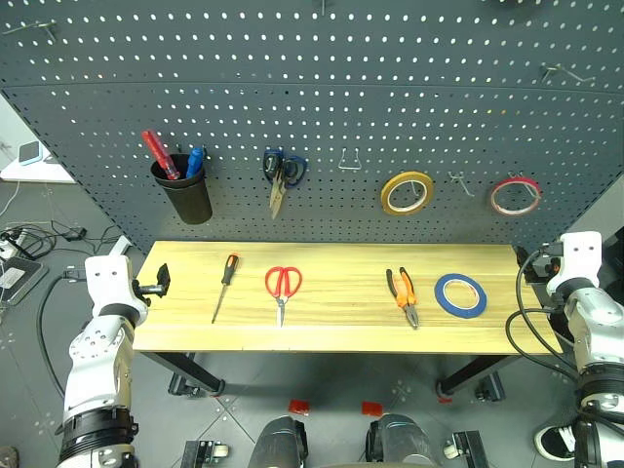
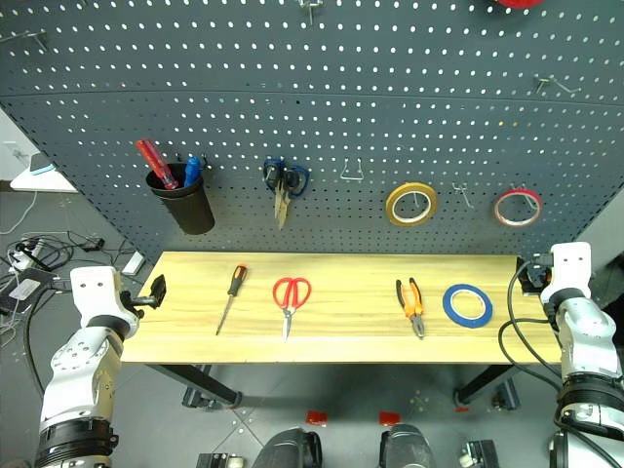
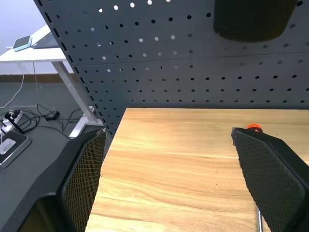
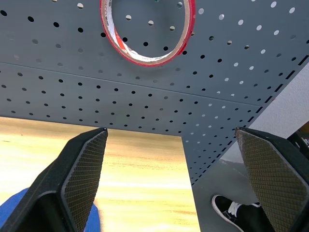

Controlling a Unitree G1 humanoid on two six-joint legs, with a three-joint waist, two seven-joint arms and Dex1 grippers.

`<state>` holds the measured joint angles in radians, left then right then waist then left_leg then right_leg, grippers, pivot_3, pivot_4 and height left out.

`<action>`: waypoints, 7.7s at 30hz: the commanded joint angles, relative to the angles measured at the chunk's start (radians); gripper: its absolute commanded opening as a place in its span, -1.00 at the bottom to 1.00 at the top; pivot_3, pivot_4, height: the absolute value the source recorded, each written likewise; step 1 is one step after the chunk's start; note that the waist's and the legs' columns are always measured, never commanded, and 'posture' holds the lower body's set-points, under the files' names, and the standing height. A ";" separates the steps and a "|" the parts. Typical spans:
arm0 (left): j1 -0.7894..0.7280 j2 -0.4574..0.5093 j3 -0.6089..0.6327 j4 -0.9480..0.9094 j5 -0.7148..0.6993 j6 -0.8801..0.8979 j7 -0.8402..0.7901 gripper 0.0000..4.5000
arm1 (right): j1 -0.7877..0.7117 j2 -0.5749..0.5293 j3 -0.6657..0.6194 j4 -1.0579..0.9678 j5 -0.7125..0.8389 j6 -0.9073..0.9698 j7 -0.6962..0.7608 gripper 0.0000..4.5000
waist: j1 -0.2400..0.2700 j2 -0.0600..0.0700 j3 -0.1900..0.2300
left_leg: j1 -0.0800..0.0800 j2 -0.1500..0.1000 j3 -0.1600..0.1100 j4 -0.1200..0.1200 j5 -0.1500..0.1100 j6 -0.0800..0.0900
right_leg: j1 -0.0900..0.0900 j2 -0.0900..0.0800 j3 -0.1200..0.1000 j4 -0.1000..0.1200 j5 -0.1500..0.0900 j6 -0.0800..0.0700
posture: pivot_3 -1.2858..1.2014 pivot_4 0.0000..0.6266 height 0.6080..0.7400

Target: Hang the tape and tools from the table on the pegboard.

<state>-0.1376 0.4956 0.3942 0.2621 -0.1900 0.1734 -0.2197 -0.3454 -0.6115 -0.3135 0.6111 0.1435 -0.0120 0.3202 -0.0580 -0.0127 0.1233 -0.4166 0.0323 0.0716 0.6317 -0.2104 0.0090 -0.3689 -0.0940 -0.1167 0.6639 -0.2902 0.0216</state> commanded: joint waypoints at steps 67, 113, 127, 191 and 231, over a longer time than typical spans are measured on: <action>-0.320 -0.077 -0.559 -0.274 -0.082 -0.048 -0.795 0.96 | 0.043 -0.024 0.315 -0.616 -0.214 0.469 0.215 -0.70 | -0.021 -0.009 0.191 | -0.010 0.011 0.028 -0.001 0.002 -0.004 | -0.022 0.005 0.023 0.001 0.001 0.000 | -0.15 0.00 1.00; -0.380 0.195 -0.487 -0.101 -0.063 -0.061 -0.973 0.96 | 0.015 0.544 0.311 -0.907 -0.226 0.917 -0.167 0.99 | -0.034 -0.009 0.191 | -0.009 0.014 0.033 0.003 0.002 -0.004 | -0.024 0.006 0.026 0.006 0.003 0.002 | -0.17 0.00 1.00; -0.403 0.206 -0.485 -0.040 -0.052 -0.088 -0.991 0.96 | -0.190 0.591 0.256 -0.454 -0.174 0.912 -0.235 0.99 | -0.050 -0.010 0.191 | -0.017 0.014 0.038 0.009 0.002 -0.004 | -0.038 0.005 0.028 0.016 0.002 0.002 | -0.15 0.01 1.00; -0.354 -0.072 -0.292 -0.541 -0.209 0.352 -0.206 0.96 | -0.877 0.692 0.352 -0.145 -0.175 -0.172 -0.321 0.17 | -0.031 -0.020 0.215 | -0.018 0.014 0.047 0.003 0.002 -0.004 | -0.047 0.007 0.043 0.016 0.003 0.003 | -0.05 0.22 1.00; -0.369 -0.166 -0.332 -0.358 -0.131 0.290 -0.187 1.00 | -0.681 0.635 0.377 -0.105 -0.266 -0.185 -0.356 0.98 | 0.000 -0.020 0.277 | -0.018 0.015 0.051 0.003 0.002 -0.004 | -0.050 0.005 0.044 0.018 0.003 0.002 | -0.09 0.25 1.00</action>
<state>-0.5173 0.3334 0.0663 -0.0710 -0.3270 0.4723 -0.4051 -1.0300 0.0273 0.0731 0.5615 -0.1358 -0.2258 -0.0461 -0.0581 -0.0330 0.4003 -0.4347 0.0468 0.1225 0.6350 -0.2083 0.0053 -0.4193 -0.0888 -0.0725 0.6819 -0.2870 0.0240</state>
